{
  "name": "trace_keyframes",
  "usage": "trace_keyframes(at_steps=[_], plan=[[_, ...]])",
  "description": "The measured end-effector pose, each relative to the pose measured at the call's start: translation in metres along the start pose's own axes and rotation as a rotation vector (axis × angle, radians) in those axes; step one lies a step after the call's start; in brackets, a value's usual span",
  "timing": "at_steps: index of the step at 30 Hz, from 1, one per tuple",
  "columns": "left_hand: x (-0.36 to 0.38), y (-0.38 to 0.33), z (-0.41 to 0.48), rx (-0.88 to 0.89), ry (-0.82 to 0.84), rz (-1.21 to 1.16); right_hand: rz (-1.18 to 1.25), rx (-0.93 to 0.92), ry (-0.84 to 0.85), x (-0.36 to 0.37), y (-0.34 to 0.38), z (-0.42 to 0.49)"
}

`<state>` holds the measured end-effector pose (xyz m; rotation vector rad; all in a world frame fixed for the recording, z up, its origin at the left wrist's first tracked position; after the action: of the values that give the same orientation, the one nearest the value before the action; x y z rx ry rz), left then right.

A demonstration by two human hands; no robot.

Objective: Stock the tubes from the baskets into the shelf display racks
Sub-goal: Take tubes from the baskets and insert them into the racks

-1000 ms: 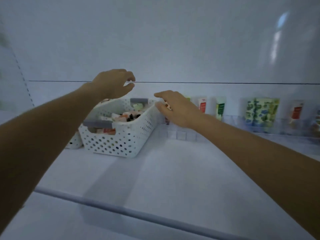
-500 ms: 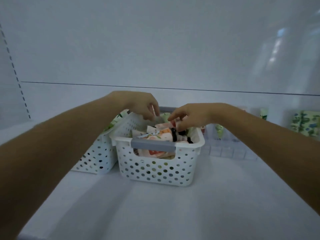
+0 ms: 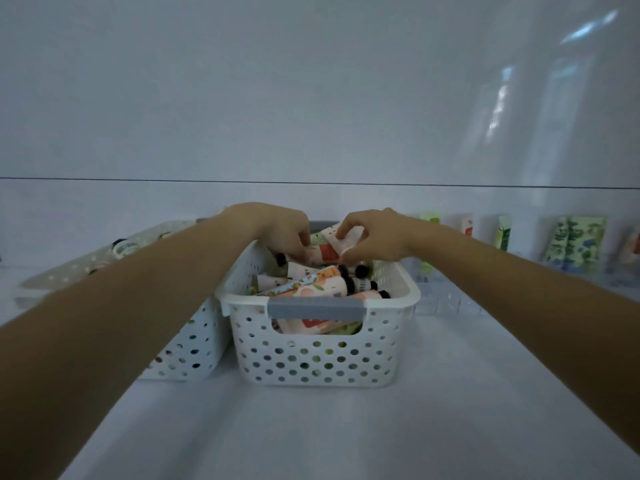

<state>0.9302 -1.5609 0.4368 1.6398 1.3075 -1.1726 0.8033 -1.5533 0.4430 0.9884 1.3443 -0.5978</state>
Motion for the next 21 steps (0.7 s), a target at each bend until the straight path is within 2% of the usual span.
trace_keyframes(at_steps=[4, 6, 9, 16, 18, 21], plan=[[-0.012, 0.003, -0.007, -0.036, -0.145, 0.013, 0.388, -0.074, -0.149, -0.003, -0.004, 0.001], [-0.022, 0.005, -0.012, -0.004, -0.235, -0.131, 0.586, -0.08, -0.253, -0.007, -0.009, 0.0], [-0.029, 0.009, -0.015, 0.047, -0.265, -0.436, 0.84, -0.062, -0.34, -0.011, -0.02, 0.002], [-0.045, -0.01, -0.031, 0.155, -0.276, -0.837, 1.535, -0.135, -0.367, -0.018, -0.052, -0.015], [-0.05, -0.027, -0.033, 0.172, -0.28, -0.845, 1.617, -0.168, -0.326, -0.018, -0.065, -0.025], [-0.058, -0.063, -0.03, 0.216, -0.301, -0.867, 1.491, -0.182, -0.291, -0.022, -0.089, -0.04]])
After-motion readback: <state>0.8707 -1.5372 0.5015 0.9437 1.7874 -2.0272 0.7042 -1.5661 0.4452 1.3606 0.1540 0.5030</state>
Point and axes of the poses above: each hand's wrist, its own z-axis towards the middle knuckle, its own x-axis out of the palm, y = z × x, the point moved 7 cm from there along z, towards the middle knuckle, and after that the axes turned 11 degrees about y, right-handed, at the moved point
